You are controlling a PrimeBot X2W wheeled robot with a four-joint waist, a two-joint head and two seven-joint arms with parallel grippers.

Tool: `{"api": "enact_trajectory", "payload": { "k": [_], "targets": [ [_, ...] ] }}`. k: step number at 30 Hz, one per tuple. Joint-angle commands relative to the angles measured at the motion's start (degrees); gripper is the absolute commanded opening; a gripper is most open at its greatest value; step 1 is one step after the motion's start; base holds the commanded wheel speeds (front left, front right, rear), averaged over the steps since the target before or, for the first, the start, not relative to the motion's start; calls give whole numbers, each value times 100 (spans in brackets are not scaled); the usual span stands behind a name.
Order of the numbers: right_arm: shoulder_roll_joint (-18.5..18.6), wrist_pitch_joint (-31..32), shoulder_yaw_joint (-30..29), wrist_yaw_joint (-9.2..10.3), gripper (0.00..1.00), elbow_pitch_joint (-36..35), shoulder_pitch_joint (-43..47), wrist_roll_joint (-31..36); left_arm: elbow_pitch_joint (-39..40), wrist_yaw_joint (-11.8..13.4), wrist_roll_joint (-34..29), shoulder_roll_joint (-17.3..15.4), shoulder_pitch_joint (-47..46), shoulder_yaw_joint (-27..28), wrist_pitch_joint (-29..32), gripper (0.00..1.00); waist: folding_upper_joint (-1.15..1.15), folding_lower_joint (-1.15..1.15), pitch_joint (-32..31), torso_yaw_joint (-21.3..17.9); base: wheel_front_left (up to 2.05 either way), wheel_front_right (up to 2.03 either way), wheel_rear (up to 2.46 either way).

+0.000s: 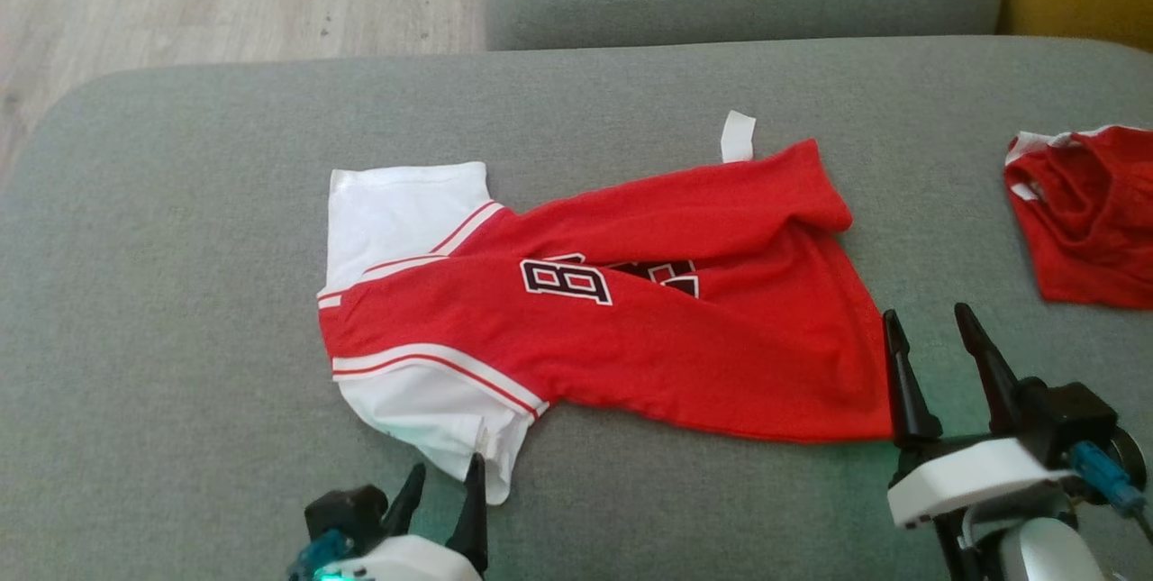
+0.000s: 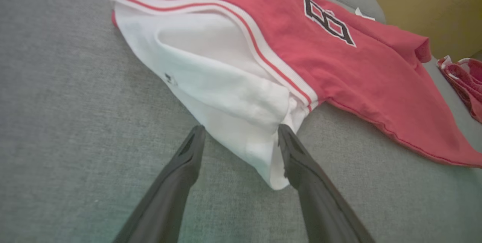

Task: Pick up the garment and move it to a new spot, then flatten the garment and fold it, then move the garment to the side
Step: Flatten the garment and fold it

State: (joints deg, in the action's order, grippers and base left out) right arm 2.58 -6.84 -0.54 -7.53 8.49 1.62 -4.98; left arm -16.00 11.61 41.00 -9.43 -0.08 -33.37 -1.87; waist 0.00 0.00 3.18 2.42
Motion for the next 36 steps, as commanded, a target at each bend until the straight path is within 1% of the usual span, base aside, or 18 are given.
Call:
{"api": "enact_trajectory", "payload": {
  "k": [1,9,15,19,20,21,22,23,24,31,36],
  "targets": [
    [31,-86,138,4,100,-156,-262,-8,99,-7,49,49,-319,195,-7,100,0,0,25,-47,0,0,0],
    [30,-113,155,4,100,-135,-264,5,-74,-160,221,158,-532,249,-8,100,0,0,67,-210,0,0,0],
    [30,-119,143,4,100,-101,-261,12,-209,-128,331,196,-608,370,-57,100,0,0,69,-261,0,0,0],
    [30,-114,122,4,100,-108,-261,17,-270,-53,390,223,-672,489,-134,100,0,0,94,-253,0,0,0],
    [30,-113,120,4,100,-107,-262,17,-288,-32,394,225,-687,514,-159,88,0,0,98,-248,0,0,0],
    [30,-112,121,4,100,-104,-264,18,-306,-25,396,225,-702,525,-171,48,0,0,104,-242,0,0,0],
    [30,-112,121,4,100,-100,-267,17,-324,-27,400,226,-713,529,-176,35,0,0,108,-233,0,0,0],
    [30,-114,117,4,100,-97,-270,16,-336,-34,413,228,-718,536,-184,6,0,0,111,-221,0,0,0],
    [30,-118,106,4,100,-97,-270,15,-337,-44,423,227,-720,544,-195,0,0,0,116,-204,0,0,0],
    [30,-145,-26,4,100,-90,-234,22,-128,-38,437,74,-583,630,-299,0,0,0,126,-4,0,0,0],
    [30,-163,-94,4,100,-61,-246,8,238,60,435,-214,-135,673,-264,0,0,0,144,190,0,0,0]
  ]
}}
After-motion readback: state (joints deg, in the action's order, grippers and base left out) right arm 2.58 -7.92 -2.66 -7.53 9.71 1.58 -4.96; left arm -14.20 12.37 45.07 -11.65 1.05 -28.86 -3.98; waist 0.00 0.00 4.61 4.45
